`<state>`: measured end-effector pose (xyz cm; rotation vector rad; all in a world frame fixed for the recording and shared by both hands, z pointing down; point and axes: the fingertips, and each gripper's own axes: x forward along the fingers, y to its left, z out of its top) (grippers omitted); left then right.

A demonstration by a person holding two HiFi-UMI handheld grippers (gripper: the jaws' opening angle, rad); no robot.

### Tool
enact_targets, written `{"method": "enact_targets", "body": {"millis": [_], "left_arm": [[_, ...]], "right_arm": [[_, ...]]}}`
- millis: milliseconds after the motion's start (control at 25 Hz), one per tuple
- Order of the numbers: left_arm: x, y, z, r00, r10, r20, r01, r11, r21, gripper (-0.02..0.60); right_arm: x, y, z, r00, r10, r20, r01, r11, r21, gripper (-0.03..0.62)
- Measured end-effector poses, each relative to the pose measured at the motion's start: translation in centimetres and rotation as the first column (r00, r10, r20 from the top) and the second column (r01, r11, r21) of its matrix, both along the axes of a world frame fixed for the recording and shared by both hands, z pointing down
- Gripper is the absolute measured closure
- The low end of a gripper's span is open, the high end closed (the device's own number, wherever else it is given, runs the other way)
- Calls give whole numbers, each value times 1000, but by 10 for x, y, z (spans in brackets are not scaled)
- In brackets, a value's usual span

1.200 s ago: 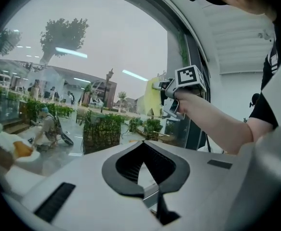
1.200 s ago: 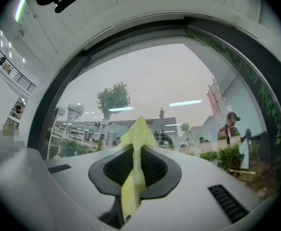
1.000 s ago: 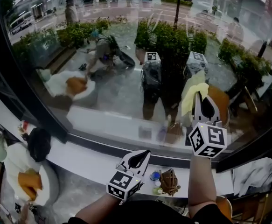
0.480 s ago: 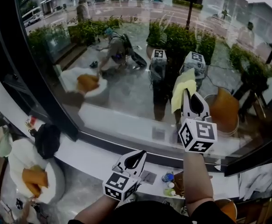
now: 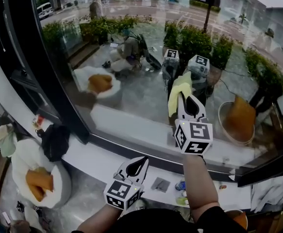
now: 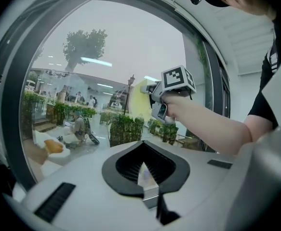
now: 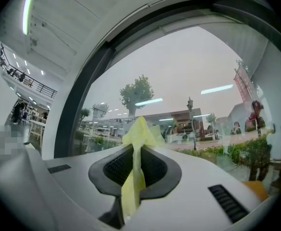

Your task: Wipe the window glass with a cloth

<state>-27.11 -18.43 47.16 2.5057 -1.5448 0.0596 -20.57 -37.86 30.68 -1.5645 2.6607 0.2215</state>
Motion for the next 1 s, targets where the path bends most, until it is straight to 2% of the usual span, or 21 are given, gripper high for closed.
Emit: {"method": "enact_targets", "body": {"millis": [160,400,1000], "left_arm": [[-8,0,-2,1000,-8,-3,8,1000,2,574],[-8,-3,-9,999,-18,-29,18,1000,-3,574],[-4,-4,-5,1000,0,-25,0,1000,-5,574]], "right_arm": [[-18,-3,4,1000,-21,-22,21,1000,-11,542],[-21,-2,4,999,-37,-25,37,999,-18,542],[-22,-3,5,998,-46,-38,45,999,-19,542]]}}
